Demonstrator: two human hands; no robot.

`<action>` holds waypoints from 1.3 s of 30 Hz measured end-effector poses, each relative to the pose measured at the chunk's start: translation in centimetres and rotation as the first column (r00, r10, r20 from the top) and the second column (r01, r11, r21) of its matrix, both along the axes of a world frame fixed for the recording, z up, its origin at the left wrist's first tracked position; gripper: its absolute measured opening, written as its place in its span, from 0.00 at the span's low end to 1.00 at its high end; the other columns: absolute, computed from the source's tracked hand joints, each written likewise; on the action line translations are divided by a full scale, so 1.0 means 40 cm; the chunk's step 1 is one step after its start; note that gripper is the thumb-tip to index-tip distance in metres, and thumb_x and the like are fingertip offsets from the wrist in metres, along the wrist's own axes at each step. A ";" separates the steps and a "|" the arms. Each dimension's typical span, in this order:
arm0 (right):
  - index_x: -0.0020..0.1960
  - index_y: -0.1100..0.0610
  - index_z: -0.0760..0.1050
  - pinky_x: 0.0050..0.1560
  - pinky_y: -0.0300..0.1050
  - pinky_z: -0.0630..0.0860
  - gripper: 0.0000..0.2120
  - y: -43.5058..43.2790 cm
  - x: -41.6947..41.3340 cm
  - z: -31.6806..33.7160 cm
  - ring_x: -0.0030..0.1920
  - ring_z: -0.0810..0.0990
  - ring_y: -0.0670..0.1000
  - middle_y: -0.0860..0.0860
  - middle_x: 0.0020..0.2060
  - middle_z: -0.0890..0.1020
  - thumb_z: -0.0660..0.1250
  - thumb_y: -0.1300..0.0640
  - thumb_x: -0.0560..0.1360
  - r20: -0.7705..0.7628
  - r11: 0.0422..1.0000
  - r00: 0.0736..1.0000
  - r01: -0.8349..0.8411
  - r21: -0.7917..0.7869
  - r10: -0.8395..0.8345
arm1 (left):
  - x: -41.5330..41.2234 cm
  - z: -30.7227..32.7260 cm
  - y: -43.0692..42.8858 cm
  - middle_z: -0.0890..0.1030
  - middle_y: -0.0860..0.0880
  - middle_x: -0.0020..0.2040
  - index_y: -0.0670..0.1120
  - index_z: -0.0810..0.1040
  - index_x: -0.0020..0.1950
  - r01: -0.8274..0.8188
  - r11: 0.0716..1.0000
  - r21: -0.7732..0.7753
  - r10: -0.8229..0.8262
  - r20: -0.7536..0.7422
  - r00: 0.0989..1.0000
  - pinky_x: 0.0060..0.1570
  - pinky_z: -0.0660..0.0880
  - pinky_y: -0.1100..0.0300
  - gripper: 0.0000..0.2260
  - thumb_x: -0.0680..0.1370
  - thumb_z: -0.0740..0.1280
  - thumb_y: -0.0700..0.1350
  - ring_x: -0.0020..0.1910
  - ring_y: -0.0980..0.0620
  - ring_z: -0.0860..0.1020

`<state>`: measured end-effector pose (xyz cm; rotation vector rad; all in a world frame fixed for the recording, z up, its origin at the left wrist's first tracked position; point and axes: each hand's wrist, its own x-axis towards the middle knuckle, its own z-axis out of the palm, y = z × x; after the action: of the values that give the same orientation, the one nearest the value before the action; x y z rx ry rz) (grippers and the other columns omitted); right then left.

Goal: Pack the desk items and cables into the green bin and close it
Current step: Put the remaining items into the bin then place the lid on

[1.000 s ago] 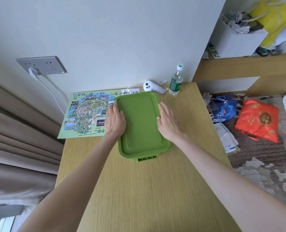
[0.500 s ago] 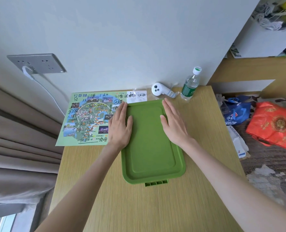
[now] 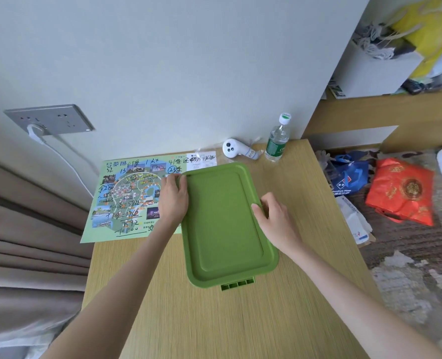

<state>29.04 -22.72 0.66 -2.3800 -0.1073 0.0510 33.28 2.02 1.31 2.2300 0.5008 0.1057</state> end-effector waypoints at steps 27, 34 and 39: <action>0.45 0.57 0.78 0.48 0.51 0.77 0.14 -0.027 0.139 0.086 0.45 0.80 0.52 0.50 0.43 0.82 0.68 0.46 0.75 -0.100 0.986 0.993 -0.077 -0.146 0.063 | -0.234 0.013 0.047 0.75 0.42 0.38 0.33 0.75 0.50 -0.161 0.904 -0.396 0.109 -0.150 0.983 0.24 0.80 0.53 0.24 0.80 0.62 0.57 0.26 0.44 0.82; 0.61 0.56 0.69 0.52 0.46 0.72 0.21 -0.098 0.046 0.049 0.55 0.74 0.50 0.49 0.55 0.74 0.67 0.44 0.75 -0.115 0.997 0.990 0.079 -0.010 -0.080 | -0.171 0.007 0.069 0.79 0.48 0.48 0.45 0.75 0.53 -0.008 0.997 -0.073 -0.001 -0.129 0.992 0.45 0.75 0.53 0.20 0.79 0.60 0.62 0.46 0.48 0.78; 0.61 0.54 0.65 0.46 0.48 0.74 0.32 -0.146 -0.047 0.025 0.52 0.76 0.50 0.49 0.55 0.74 0.69 0.34 0.69 -0.504 0.921 0.841 0.334 0.202 -0.194 | -0.115 0.008 0.061 0.77 0.44 0.58 0.42 0.73 0.65 0.018 0.979 -0.203 -0.065 -0.229 0.971 0.55 0.73 0.50 0.26 0.80 0.57 0.62 0.56 0.44 0.76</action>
<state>27.15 -28.54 1.65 -2.0067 0.4290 0.4569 28.68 4.47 1.64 2.0633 0.5656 -0.2250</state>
